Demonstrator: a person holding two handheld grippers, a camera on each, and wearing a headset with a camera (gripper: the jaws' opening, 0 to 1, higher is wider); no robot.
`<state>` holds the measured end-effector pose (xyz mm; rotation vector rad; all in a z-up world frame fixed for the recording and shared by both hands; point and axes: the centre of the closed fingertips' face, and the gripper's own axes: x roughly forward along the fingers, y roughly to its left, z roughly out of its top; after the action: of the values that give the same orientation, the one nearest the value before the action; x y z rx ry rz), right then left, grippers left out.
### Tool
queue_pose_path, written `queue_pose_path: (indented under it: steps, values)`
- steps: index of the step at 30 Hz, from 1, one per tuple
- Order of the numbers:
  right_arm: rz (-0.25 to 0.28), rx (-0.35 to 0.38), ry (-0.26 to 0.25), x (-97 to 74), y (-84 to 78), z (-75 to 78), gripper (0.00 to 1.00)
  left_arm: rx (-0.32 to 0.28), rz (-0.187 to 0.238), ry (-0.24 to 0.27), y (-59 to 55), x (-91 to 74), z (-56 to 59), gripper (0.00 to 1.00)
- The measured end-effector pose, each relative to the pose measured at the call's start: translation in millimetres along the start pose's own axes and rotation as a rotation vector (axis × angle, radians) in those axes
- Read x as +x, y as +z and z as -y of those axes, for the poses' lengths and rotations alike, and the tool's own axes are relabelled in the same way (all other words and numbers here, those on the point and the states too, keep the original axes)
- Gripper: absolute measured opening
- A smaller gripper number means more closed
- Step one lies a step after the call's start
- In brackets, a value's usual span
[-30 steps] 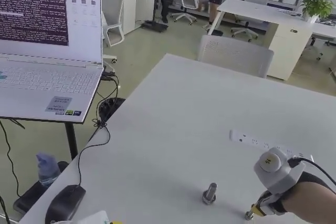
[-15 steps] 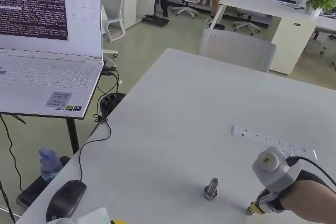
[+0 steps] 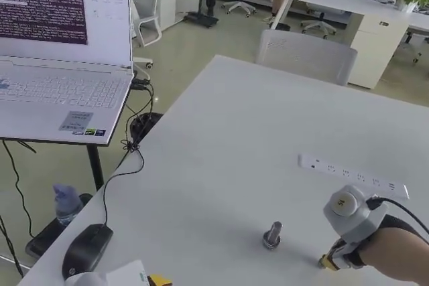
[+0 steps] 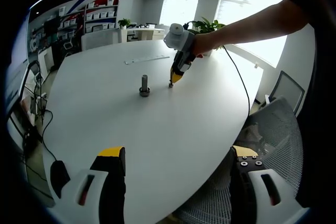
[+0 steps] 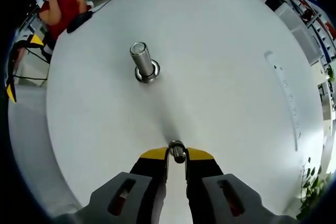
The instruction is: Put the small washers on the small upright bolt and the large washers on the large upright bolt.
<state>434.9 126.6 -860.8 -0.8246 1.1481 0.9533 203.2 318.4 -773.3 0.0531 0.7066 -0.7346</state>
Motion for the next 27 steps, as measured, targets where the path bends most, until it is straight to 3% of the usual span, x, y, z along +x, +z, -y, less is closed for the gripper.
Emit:
queue_pose_path:
  steps: [27]
  values:
    - [-0.011,-0.014,0.002,6.6,-2.0,0.3,0.14,0.003,-0.022,-0.012,-4.2,0.9,2.1,0.79]
